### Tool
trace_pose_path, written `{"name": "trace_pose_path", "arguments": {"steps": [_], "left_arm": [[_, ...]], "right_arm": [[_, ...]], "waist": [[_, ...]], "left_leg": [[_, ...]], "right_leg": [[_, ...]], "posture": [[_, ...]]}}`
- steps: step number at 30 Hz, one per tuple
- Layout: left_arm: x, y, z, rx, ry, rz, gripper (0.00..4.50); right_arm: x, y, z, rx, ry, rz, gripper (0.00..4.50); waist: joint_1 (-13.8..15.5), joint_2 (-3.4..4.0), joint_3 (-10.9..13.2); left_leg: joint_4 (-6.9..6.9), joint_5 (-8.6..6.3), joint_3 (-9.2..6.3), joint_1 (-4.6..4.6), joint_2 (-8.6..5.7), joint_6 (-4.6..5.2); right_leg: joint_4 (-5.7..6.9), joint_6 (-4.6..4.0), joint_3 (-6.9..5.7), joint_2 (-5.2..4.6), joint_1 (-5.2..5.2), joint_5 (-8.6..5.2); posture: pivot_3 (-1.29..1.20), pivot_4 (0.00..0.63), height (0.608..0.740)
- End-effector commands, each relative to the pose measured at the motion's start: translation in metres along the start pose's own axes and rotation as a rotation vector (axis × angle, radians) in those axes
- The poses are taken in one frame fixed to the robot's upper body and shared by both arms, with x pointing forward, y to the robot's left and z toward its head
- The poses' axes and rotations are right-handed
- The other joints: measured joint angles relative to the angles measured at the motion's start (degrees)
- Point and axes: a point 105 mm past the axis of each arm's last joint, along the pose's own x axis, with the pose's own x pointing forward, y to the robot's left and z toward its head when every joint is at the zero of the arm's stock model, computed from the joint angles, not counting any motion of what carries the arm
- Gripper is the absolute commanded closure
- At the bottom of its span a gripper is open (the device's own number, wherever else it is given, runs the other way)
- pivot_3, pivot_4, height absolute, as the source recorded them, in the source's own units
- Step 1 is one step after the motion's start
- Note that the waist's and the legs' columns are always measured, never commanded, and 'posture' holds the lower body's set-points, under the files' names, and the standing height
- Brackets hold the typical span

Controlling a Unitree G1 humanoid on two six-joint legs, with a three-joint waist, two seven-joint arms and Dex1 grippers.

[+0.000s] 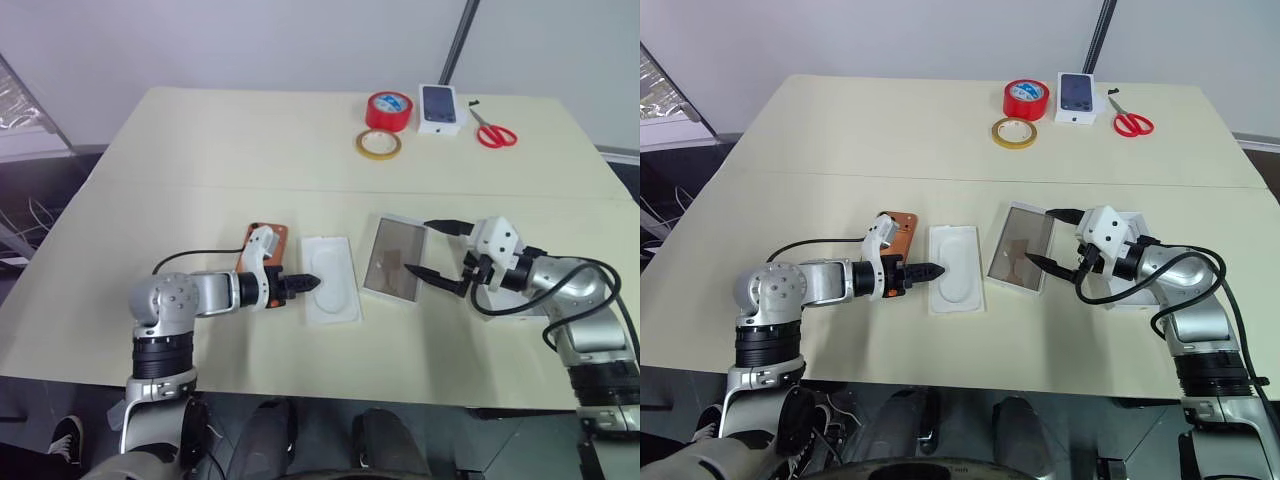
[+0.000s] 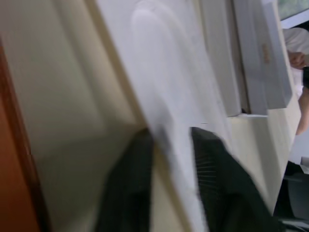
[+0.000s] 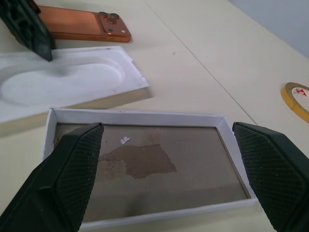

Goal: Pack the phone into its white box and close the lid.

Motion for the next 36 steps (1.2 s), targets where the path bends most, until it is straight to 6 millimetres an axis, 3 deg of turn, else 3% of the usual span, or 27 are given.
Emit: {"name": "trace_pose_path", "arguments": {"steps": [1, 7, 11, 13, 18, 21, 28, 36], "left_arm": [[0.004, 0.005, -0.013, -0.022, 0.055, 0.027, 4.42], [-0.004, 0.004, 0.007, -0.073, -0.047, -0.015, 4.42], [-0.023, 0.008, 0.034, -0.082, -0.12, -0.014, 4.42], [-0.026, 0.008, 0.04, -0.078, -0.131, -0.019, 4.42], [-0.03, 0.003, 0.048, -0.097, -0.151, -0.054, 4.42], [-0.034, 0.001, 0.05, -0.114, -0.156, -0.072, 4.5], [-0.038, -0.002, 0.062, -0.078, -0.209, -0.079, 4.5], [-0.03, -0.015, 0.071, -0.071, -0.224, -0.117, 4.5]], "right_arm": [[0.001, -0.004, 0.01, -0.045, -0.029, -0.013, 0.0], [0.005, 0.01, 0.015, -0.007, -0.052, 0.059, 0.0], [0.014, 0.05, 0.016, 0.042, -0.045, 0.229, 0.0], [0.018, 0.056, 0.015, 0.04, -0.035, 0.247, 0.0], [0.027, 0.068, -0.016, -0.043, 0.114, 0.292, 0.0], [0.03, 0.064, -0.019, -0.048, 0.125, 0.272, 0.88], [0.04, 0.069, -0.009, -0.054, 0.085, 0.309, 4.46], [0.06, 0.091, 0.012, -0.089, -0.013, 0.371, 4.46]], "waist": [[-0.1, -0.01, 0.0], [-0.1, 0.0, 0.0], [-0.1, -0.08, 0.1], [-0.3, -0.08, 0.1], [-0.2, -0.09, 0.1], [-0.1, -0.14, 0.1], [-0.2, -0.17, 0.1], [-0.2, -0.27, 0.2]], "left_leg": [[0.0, 0.0, 0.0, 0.02, 0.0, 0.0], [-0.02, 0.01, 0.0, 0.02, 0.0, -0.02], [-0.05, 0.01, -0.03, 0.01, 0.04, -0.02], [-0.06, 0.02, -0.05, -0.06, 0.08, -0.05], [-0.04, 0.03, -0.03, -0.06, 0.04, -0.07], [-0.05, 0.05, -0.03, -0.1, 0.04, -0.1], [-0.08, 0.24, -0.05, -0.11, 0.05, -0.44], [-0.1, 0.26, -0.07, -0.13, 0.04, -0.48]], "right_leg": [[0.0, 0.0, 0.0, 0.0, 0.01, 0.0], [0.0, 0.0, 0.01, 0.0, 0.0, 0.0], [0.01, 0.0, -0.01, 0.03, -0.05, 0.0], [0.03, 0.0, -0.01, 0.09, -0.13, 0.0], [0.02, 0.0, -0.01, 0.05, -0.13, 0.0], [0.02, 0.0, -0.02, 0.05, -0.17, 0.0], [0.02, 0.0, -0.03, 0.06, -0.19, 0.0], [0.02, 0.0, -0.03, 0.06, -0.19, 0.0]], "posture": [[0.0, 0.15, 0.74], [0.0, 0.15, 0.74], [0.0, 0.15, 0.74], [0.0, 0.15, 0.74], [0.0, 0.15, 0.74], [0.0, 0.15, 0.74], [0.0, 0.15, 0.74], [0.0, 0.15, 0.74]]}}
